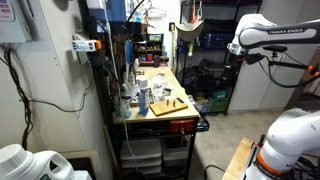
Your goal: Put the white can on the wooden boar, then put the batteries in the can
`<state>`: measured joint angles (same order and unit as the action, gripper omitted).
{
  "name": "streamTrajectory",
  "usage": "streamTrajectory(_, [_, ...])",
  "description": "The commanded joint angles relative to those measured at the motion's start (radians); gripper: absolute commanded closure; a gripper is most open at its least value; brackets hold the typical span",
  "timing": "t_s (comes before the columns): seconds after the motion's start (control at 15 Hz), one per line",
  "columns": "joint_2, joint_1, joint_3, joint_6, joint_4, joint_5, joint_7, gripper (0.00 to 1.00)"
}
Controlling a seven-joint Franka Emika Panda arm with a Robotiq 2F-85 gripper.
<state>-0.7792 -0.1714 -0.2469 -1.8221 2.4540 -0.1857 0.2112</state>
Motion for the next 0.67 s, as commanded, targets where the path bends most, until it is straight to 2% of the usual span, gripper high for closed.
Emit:
streamTrajectory(0.0, [0.165,0.004,0.033,-0.231,-0.059,0.061,-0.177,0.0])
streamTrajectory(0.27, [0.395,-0.019,0.125,-0.481,-0.122,0.111,-0.43,0.0])
streamTrajectory(0.4, [0.511,-0.024,0.16,-0.523,-0.177,0.101,-0.526,0.0])
streamTrajectory(0.6, [0.666,-0.006,0.165,-0.529,-0.277,0.132,-0.608,0.0])
